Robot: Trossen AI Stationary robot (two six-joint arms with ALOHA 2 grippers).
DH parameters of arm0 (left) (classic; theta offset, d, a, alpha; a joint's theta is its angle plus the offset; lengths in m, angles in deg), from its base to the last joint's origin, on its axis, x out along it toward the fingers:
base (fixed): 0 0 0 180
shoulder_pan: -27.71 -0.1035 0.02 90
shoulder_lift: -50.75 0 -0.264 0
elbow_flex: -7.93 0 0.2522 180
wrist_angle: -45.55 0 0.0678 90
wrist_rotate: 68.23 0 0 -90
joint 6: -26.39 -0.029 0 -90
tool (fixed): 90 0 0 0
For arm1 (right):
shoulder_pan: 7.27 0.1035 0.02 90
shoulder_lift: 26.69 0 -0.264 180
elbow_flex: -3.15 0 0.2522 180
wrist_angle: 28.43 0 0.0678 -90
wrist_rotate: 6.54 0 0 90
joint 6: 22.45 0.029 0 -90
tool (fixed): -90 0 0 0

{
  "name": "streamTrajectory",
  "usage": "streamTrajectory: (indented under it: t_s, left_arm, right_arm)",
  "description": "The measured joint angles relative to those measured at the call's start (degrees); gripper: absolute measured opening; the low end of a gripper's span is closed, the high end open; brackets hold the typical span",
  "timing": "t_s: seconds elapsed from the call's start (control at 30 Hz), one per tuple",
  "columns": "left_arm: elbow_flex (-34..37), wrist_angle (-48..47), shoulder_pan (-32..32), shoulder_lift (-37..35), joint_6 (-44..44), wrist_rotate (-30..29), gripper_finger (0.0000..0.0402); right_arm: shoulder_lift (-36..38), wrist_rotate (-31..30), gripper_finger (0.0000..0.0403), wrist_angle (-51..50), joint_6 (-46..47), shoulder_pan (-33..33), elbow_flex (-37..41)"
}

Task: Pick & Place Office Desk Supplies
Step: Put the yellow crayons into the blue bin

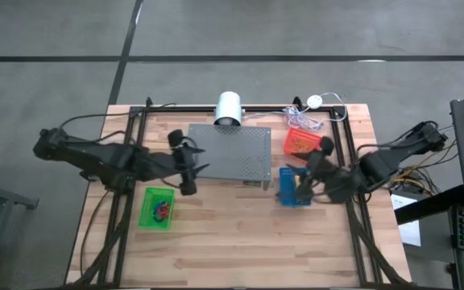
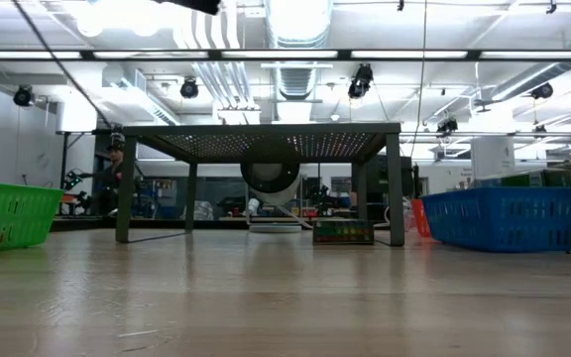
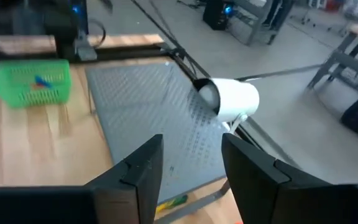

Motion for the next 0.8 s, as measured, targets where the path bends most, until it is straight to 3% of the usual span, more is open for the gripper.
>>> streamTrajectory:
  t_s: [0.17, 0.4, 0.5, 0.8]
  left_arm:
    - [9.07, 8.51, 0.43, -9.09, -5.26, 0.12, 0.0209]
    - [17.64, 12.31, 0.54, -19.34, -8.99, 3.8, 0.0209]
    - [19.82, 13.27, 0.54, -22.24, -9.03, 3.89, 0.0209]
    - [20.78, 13.03, 0.52, -26.49, -9.03, 3.61, 0.0209]
  right_arm:
    - [-1.83, -0.22, 0.0152, 9.95, -5.75, 1.09, 6.89]
    - [-5.72, -0.11, 0.0144, 35.39, -16.4, 5.79, 14.84]
    - [-8.24, -0.94, 0.0144, 38.82, -19.58, 7.9, 15.38]
    - [-16.66, -15.5, 0.0147, 38.81, -14.53, 11.6, 7.78]
